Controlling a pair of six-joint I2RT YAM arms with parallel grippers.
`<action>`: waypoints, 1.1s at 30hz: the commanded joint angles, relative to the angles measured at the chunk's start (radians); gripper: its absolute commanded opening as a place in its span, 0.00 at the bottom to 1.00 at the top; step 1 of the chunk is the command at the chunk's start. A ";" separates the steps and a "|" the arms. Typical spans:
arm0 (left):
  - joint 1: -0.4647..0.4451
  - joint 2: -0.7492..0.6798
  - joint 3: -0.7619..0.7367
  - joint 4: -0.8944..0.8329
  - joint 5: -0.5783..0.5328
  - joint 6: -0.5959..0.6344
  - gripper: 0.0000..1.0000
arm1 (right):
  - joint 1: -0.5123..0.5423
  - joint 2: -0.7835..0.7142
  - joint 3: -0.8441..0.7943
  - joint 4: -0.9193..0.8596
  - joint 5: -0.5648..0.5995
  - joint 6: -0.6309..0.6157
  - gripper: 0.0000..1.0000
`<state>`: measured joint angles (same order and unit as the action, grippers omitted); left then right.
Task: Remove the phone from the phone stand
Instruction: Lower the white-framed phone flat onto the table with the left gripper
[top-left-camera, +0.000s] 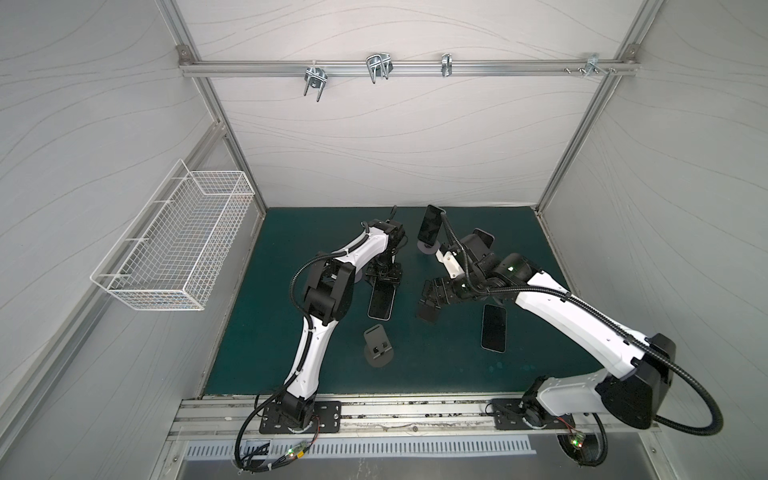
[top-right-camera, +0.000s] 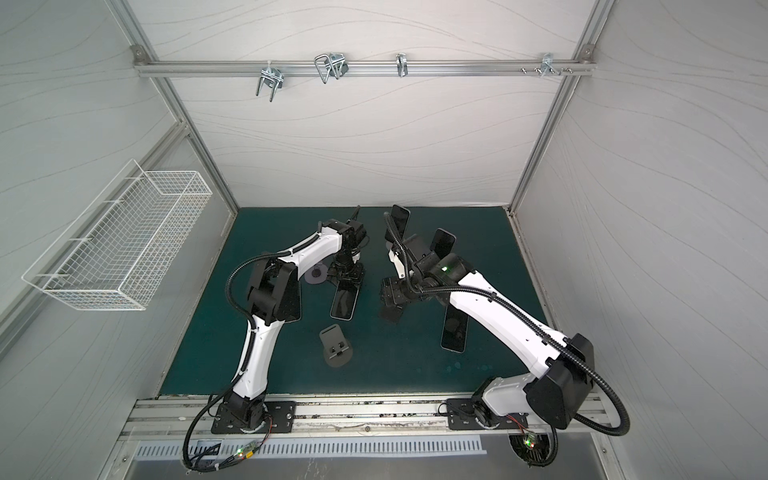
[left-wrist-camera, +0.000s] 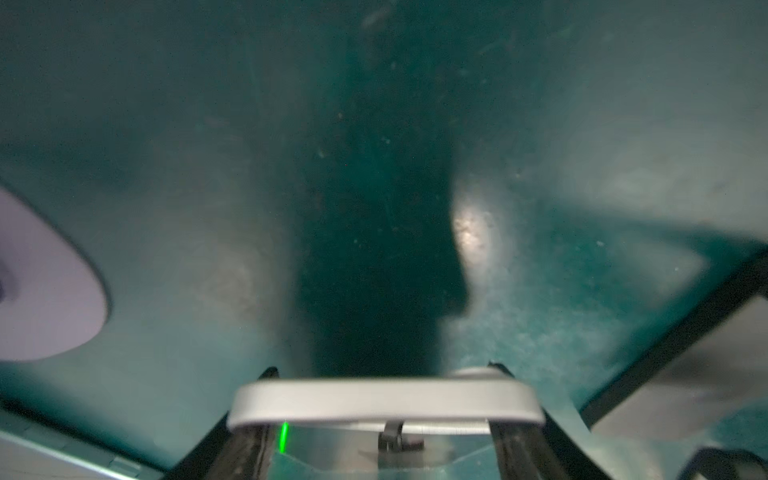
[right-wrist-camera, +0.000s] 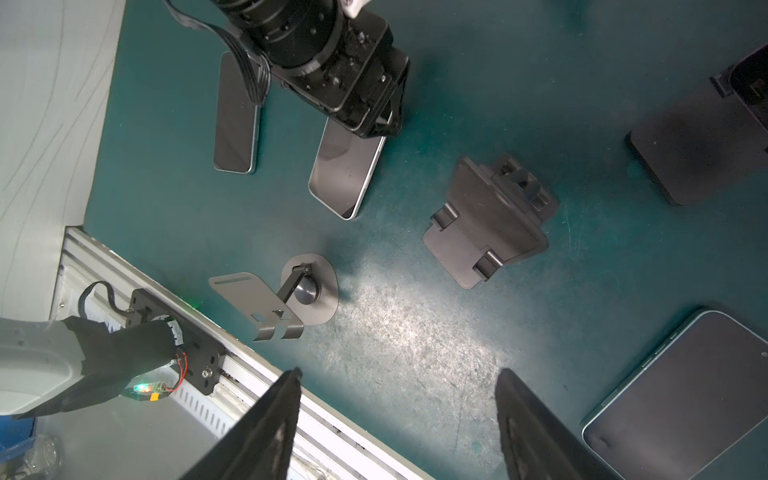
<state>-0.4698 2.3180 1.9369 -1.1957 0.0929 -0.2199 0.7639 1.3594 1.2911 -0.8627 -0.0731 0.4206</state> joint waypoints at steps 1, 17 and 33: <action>0.004 0.038 0.048 -0.012 0.023 0.005 0.56 | -0.016 0.014 -0.011 0.005 -0.019 -0.017 0.75; 0.006 0.079 0.042 0.027 -0.012 -0.009 0.64 | -0.041 0.039 -0.002 0.013 -0.043 -0.023 0.75; 0.005 0.029 -0.003 0.088 -0.010 -0.022 0.88 | -0.047 0.012 0.012 0.001 -0.042 -0.032 0.75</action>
<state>-0.4698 2.3440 1.9480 -1.1725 0.0898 -0.2455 0.7238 1.3941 1.2881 -0.8463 -0.1093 0.4004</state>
